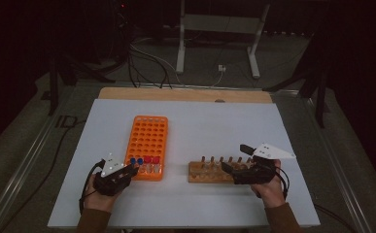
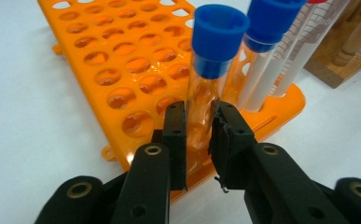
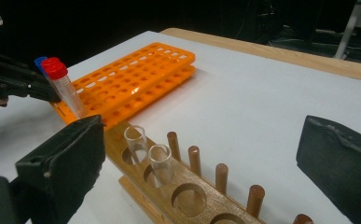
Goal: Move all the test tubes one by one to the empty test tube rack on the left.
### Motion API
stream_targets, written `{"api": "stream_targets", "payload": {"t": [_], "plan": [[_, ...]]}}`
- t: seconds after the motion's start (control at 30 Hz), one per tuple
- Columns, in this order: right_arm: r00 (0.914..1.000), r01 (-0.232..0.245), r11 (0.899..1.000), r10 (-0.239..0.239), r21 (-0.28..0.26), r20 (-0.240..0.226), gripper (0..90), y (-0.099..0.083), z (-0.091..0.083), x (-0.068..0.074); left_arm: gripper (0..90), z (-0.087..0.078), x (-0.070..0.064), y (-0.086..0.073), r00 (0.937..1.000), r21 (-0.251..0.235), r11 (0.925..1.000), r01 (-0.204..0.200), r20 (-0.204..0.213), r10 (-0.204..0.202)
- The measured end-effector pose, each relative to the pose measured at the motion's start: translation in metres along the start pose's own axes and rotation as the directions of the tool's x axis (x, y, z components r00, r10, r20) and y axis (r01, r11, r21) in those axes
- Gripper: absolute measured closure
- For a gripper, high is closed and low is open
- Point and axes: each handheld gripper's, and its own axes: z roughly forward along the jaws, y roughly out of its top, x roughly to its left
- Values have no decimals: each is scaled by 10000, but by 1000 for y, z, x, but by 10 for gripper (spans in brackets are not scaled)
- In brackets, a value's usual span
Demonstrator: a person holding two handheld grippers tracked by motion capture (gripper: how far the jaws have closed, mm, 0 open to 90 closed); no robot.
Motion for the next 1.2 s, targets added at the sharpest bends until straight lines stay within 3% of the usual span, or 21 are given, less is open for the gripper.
{"api": "stream_targets", "payload": {"t": [0.17, 0.4, 0.5, 0.77, 0.93, 1.2], "plan": [[10000, 18, 10000, -18, 43, -8, 38, 0, 1, 0, 654, -3, 2, 0, 9991, -281, 9990, 357, 255, -350], [9998, 161, 9994, -158, 321, -87, 103, -4, 7, 3, 475, -14, 4, 1, 9971, -1043, 9924, 657, 460, -611], [9996, 226, 9989, -219, 417, -158, 176, -6, 11, 4, 411, -19, 5, 1, 9962, -1359, 9878, 765, 510, -701], [9960, 794, 9925, -751, 934, -488, 509, -15, 22, 10, 179, -26, 3, 6, 9943, -1977, 9749, 1021, 503, -939], [9909, 1228, 9858, -1154, 1148, -694, 647, -18, 27, 15, 153, -28, 0, 9, 9924, -2241, 9675, 1174, 623, -1060], [9869, 1503, 9808, -1414, 1240, -775, 731, -19, 34, 22, 135, -30, -2, 12, 9920, -2427, 9624, 1219, 620, -1100]]}}
